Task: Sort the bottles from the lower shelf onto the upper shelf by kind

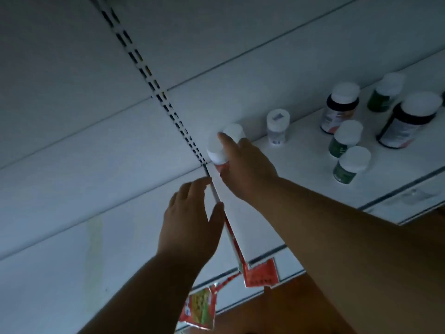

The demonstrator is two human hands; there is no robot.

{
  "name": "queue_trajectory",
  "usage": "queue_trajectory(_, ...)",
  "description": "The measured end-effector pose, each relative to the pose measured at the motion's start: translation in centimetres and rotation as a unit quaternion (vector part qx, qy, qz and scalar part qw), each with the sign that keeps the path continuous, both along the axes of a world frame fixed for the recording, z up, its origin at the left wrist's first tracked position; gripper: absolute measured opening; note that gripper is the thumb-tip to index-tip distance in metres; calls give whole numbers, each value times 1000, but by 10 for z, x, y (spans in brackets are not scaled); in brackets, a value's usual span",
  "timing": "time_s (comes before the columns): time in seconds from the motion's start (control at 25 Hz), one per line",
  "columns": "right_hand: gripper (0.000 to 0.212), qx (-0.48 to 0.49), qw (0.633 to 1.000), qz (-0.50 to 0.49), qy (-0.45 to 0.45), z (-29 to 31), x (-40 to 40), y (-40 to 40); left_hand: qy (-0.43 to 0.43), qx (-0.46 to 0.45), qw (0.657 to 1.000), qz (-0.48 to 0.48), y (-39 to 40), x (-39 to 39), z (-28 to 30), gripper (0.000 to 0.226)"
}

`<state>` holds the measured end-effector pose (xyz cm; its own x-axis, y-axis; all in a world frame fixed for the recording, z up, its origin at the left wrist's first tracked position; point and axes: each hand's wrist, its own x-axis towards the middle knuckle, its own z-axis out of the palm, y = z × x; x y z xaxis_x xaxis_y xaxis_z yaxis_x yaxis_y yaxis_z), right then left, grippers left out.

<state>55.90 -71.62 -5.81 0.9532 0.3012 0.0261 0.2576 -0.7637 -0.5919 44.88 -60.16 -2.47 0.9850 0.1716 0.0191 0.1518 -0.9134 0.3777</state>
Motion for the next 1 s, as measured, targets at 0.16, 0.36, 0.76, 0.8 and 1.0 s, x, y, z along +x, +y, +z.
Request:
queue_trajectory(0.16,51,-106,992,-16,-70,-15,19,20,-13,7,1000,-1,18,13,-13,53)
queue_trajectory(0.36,38,-51,983,14,-175,-32,0,36,-20,-1,1000,18,40,12,-20,50)
queue_trajectory(0.76,44,380,889,-141,213,51,-73,-14,-11,-128,991,29,6,-53,49,62)
queue_trajectory(0.8,41,436,841,-178,266,70,-88,-23,-14,-159,986,48,-3,-69,68,61)
queue_trajectory(1.0,51,553,655,-240,456,188,-175,-82,-1,-214,975,64,-70,-146,191,30)
